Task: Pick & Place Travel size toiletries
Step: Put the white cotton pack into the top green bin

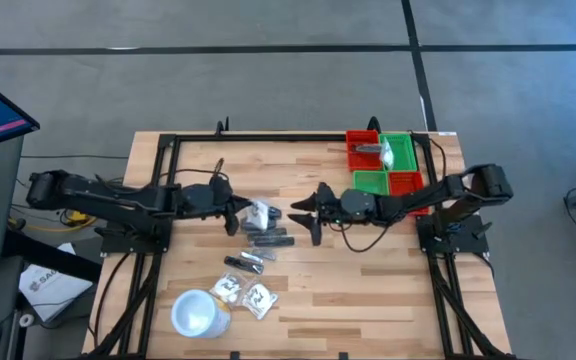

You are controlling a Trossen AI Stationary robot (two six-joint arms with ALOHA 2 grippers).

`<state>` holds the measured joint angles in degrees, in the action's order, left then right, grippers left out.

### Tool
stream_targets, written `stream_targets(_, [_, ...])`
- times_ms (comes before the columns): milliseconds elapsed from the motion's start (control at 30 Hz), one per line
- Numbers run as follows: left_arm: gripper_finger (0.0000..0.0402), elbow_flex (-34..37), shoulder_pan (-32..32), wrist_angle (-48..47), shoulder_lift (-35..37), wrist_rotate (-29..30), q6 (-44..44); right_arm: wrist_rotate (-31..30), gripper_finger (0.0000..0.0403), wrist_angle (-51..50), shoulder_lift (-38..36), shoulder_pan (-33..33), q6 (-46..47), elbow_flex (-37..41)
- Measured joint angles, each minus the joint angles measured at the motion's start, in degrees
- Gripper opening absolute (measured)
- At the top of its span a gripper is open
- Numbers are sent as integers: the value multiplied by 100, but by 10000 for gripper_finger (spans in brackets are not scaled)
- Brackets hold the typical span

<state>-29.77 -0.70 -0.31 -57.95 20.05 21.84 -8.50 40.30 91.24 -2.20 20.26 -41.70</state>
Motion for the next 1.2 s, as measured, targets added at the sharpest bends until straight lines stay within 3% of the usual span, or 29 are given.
stream_targets(467, [5,-1076,-186,350,-1636,753,-848,419,161,-110,215,313,379,-244])
stream_targets(667, [5,-1224,-203,506,-1920,803,-1068,416,158,-155,261,349,394,-235])
stream_targets(800, [5,-1232,-212,608,-1941,799,-1076,417,115,-196,261,436,422,-237])
stream_targets(967, [5,-1227,-229,632,-1904,800,-1131,418,14,-280,261,466,188,-237])
stream_targets(1200, [20,-1227,-231,627,-1904,783,-1291,419,2,-416,261,500,71,-239])
